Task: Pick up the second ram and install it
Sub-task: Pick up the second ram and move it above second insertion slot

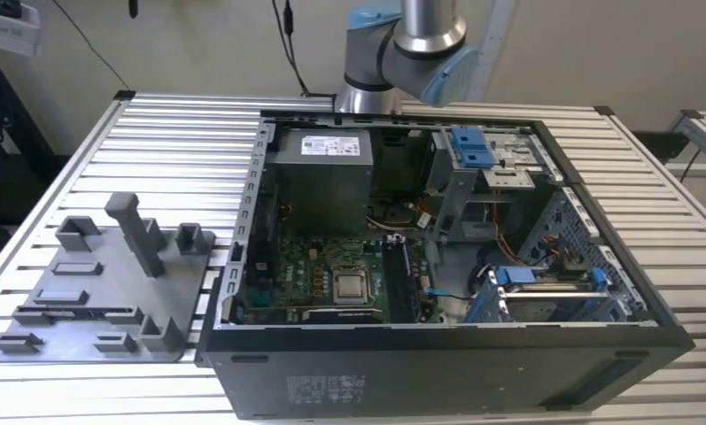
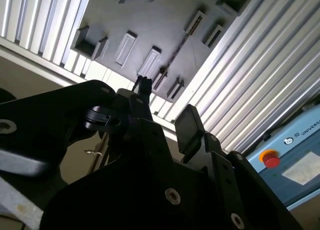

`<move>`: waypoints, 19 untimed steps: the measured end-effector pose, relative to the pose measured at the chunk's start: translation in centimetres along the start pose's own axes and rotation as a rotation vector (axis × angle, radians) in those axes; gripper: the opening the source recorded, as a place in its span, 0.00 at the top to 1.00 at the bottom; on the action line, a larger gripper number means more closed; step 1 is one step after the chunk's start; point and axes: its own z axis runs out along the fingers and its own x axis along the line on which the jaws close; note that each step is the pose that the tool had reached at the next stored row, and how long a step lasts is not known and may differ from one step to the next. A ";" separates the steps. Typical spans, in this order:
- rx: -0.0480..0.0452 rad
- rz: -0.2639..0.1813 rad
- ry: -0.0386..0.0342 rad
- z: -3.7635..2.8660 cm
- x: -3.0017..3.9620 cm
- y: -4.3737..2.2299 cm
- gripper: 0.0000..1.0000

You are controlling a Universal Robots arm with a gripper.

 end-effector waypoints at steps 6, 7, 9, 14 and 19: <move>-0.0005 0.000 -0.0175 0.50 0.01 0.00 0.52; -0.0010 0.000 -0.0182 0.59 0.02 0.00 0.52; -0.0048 0.000 -0.0179 0.79 0.03 -0.01 0.52; -0.0073 0.000 -0.0180 1.65 0.07 -0.03 0.52; -0.0075 -0.001 -0.0179 2.47 0.14 -0.05 0.52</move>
